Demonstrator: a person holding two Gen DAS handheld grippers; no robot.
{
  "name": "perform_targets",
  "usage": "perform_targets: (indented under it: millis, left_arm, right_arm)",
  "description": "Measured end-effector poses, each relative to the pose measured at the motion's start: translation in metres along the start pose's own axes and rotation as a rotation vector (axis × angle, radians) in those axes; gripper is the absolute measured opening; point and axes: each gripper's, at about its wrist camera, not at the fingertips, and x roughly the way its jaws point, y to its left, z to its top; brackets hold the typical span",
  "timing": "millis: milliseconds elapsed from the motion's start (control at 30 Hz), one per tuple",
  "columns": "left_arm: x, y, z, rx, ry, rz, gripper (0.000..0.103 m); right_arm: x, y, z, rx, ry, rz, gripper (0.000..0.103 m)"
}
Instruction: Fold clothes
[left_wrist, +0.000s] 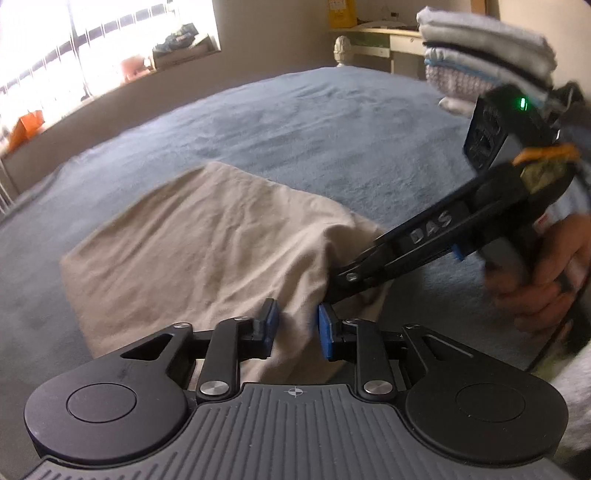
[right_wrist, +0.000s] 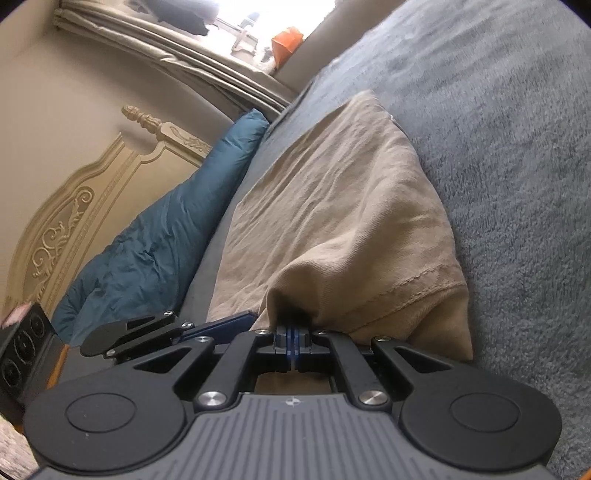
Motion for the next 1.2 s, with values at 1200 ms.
perform_targets:
  millis: [1200]
  left_arm:
    - [-0.002, -0.037, -0.022, 0.266, -0.06, 0.107, 0.008]
  right_arm:
    - [-0.022, -0.009, 0.015, -0.013, -0.054, 0.056, 0.001]
